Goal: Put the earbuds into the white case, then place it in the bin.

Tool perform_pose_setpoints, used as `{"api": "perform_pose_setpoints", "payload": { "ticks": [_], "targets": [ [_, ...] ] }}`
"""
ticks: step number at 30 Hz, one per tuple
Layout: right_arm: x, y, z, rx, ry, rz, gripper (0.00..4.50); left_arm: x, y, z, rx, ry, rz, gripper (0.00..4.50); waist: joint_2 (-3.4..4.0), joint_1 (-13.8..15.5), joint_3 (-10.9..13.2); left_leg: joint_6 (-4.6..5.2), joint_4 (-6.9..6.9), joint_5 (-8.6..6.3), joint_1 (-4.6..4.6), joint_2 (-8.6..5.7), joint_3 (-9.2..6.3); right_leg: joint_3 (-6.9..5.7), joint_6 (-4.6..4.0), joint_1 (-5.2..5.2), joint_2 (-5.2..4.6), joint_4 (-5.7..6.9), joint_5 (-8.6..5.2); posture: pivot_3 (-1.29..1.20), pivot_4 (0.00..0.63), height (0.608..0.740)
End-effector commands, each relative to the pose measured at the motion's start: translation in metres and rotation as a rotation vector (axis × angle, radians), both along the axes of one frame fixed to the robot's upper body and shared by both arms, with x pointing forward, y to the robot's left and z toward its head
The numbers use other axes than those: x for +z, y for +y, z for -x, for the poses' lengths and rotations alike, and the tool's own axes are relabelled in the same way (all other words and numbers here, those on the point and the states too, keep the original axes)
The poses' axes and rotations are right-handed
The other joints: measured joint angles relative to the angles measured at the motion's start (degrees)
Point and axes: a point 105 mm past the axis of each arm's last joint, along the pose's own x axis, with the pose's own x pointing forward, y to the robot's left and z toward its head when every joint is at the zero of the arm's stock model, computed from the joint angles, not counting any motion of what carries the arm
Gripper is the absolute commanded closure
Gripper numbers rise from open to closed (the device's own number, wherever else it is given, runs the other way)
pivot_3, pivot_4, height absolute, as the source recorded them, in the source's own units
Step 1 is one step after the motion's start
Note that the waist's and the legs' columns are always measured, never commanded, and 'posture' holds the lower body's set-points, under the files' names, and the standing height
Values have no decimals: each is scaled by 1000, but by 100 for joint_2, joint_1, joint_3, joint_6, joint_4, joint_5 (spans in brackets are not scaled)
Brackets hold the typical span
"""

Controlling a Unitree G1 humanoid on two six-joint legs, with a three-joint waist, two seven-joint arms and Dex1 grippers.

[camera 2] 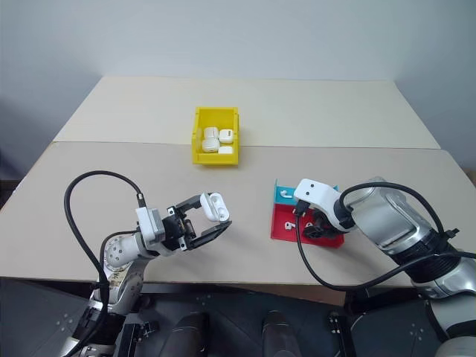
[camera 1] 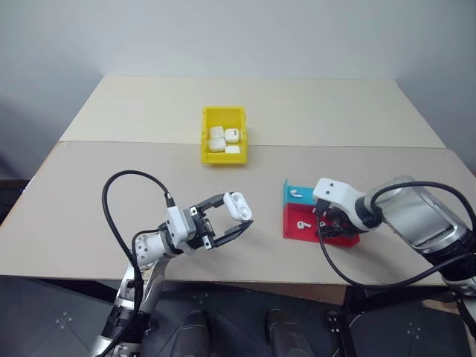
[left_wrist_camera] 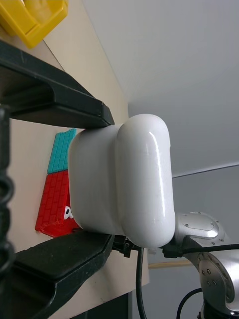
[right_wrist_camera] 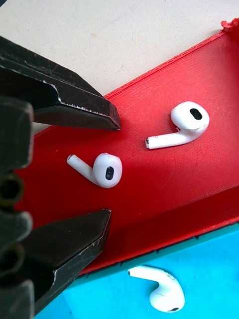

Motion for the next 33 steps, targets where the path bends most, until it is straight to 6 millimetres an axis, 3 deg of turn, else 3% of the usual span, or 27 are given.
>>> {"api": "perform_pose_setpoints", "payload": {
  "ticks": [1, 4, 7, 19, 24, 31, 33],
  "targets": [
    [7, 1, -4, 3, -30, 5, 1517, 10, -2, 4, -5, -42, 4, 1713, 0, 0, 0, 0, 0, 0, 0, 0, 0, 0, 0, 0, 0, 0, 0, 0, 150, 740],
    [6, 1, -4, 5, -27, 5, 1892, 9, -3, 3, 1, -39, 1, 1713, 0, 1, 0, 0, 0, 0, 0, 0, 0, 0, 0, 0, 0, 0, 0, 0, 150, 740],
    [5, -1, -4, 1, -27, 11, 2686, 8, -3, 2, 12, -27, -7, 1713, 0, 1, 0, 0, 0, 0, 0, 0, 0, 0, 0, 0, 0, -1, 0, 0, 150, 740],
    [3, -2, -4, 14, -22, 20, 2686, 8, -4, 1, 23, -21, -8, 1713, 0, -2, 0, 0, 0, 0, 0, 1, 0, 0, -1, -1, 0, -2, -1, 0, 150, 740],
    [0, -3, -3, 12, -22, 34, 3855, 8, -4, 1, 24, -20, -11, 1713, -1, 0, 0, 0, -1, 0, 1, 1, 0, -1, -2, 0, 0, -3, -2, 0, 150, 740],
    [-1, -5, -3, 8, -26, 37, 3855, 8, -4, 0, 22, -21, -12, 1713, -1, 1, 0, 0, -1, 0, 0, 1, 0, -1, -3, 0, 0, -8, -2, 0, 150, 740],
    [10, -3, 0, 16, -53, 8, 3855, 13, -6, 0, 13, -28, 12, 1713, -1, 3, 0, 0, -1, 0, -1, 1, 0, -1, -3, 0, 0, -9, -2, 0, 150, 740]
  ]
}}
